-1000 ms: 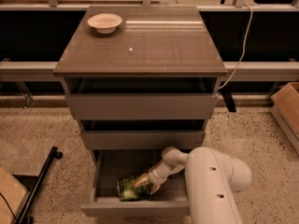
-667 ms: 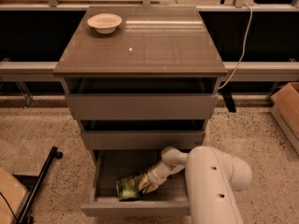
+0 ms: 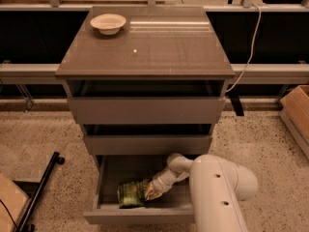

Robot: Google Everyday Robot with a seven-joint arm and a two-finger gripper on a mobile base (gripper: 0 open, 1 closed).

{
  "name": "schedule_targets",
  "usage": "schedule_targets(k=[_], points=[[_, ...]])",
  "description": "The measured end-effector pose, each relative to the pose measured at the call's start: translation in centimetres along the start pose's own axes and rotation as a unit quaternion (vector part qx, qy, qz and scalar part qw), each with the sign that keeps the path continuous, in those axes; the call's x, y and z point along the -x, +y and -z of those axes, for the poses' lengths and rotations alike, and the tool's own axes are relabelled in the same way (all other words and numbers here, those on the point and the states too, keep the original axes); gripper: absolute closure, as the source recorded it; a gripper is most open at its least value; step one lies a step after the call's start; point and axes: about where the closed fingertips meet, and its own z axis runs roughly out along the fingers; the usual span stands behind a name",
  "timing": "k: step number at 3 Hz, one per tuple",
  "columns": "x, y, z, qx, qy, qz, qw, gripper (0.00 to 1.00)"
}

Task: Pick green jalapeno chip bag from bottom drawer and place on counter

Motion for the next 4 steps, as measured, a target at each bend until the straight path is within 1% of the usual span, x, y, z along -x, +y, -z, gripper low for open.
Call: schedule_targets(k=[1,2,3,4], points=[[0.3,0.6,2.2,-0.007,-0.021,0.008,0.9997,1.00],[-0.2,1.7,7.4,-0.038,-0.061,0.031,0.9969,1.00],[-3.3,2.2,14.6,-0.073,-0.087,0.054,0.9920,1.00],[-9.0,2.6,21.5,-0.090,-0.088,0.079,0.9889,1.00]])
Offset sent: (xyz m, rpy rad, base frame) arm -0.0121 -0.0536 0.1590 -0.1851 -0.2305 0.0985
